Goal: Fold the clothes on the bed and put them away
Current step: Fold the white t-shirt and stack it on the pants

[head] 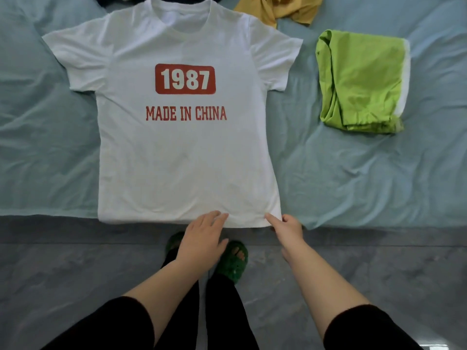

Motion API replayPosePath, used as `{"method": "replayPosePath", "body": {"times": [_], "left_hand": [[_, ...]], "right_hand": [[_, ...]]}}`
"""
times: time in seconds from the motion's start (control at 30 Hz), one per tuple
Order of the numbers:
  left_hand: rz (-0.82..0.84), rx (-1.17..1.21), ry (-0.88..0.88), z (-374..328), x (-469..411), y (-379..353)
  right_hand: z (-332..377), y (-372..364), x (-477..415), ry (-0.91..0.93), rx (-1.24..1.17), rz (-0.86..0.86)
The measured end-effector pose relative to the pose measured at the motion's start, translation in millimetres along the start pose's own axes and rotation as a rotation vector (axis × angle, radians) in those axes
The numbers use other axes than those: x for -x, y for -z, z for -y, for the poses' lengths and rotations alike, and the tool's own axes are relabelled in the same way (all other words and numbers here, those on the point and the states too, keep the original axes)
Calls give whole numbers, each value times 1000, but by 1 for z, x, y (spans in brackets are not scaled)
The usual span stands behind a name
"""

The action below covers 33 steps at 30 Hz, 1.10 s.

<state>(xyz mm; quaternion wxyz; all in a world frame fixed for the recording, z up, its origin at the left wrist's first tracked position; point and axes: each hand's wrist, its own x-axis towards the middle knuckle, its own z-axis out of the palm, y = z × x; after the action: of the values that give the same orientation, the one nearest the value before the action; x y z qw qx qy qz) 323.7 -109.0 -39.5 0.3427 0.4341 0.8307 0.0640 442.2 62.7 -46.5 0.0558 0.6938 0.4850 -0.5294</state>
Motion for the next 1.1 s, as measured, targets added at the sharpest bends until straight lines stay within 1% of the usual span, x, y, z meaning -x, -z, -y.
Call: {"method": "replayPosePath", "body": {"times": [0.13, 0.23, 0.3, 0.33, 0.37, 0.4, 0.43, 0.47, 0.5, 0.53, 0.57, 0.63, 0.73, 0.83, 0.97, 1.1], "left_hand": [[-65, 166, 8, -45, -26, -17], [-122, 213, 48, -68, -45, -28], [-172, 234, 107, -72, -53, -32], [-192, 249, 131, -72, -56, -33], [-204, 259, 142, -72, -58, -34], [-210, 260, 141, -71, -59, -35], [-212, 261, 137, -71, -59, -34], [-213, 265, 134, -70, -59, -34], [-215, 268, 133, -71, -59, -33], [-216, 265, 136, -71, -58, -33], [-216, 254, 142, -72, -58, -33], [-218, 232, 154, -72, -58, -33], [-230, 170, 169, -65, -59, -30], [-224, 90, 186, -45, -54, -22], [-221, 66, 273, 5, -31, -6], [-167, 56, 386, 71, 1, 22]], "right_hand": [[-10, 12, -4, -94, -302, 158], [-15, 19, -7, -115, -365, 230], [-15, 22, -8, -85, -329, 211], [-17, 24, -8, -4, -220, 138], [-18, 27, -8, 149, -35, 25], [-19, 31, -7, 361, 179, -88], [-19, 34, -4, 601, 382, -151], [-19, 35, 0, 806, 553, -136], [-17, 33, 2, 932, 689, -62], [-16, 28, 2, 996, 785, 23], [-15, 22, 1, 1019, 842, 91], [-8, 10, -5, 996, 849, 162], [5, 3, -20, 906, 844, 197], [13, 10, -31, 888, 889, 253], [16, 20, -37, 843, 895, 293], [25, 17, -37, 737, 854, 321]]}}
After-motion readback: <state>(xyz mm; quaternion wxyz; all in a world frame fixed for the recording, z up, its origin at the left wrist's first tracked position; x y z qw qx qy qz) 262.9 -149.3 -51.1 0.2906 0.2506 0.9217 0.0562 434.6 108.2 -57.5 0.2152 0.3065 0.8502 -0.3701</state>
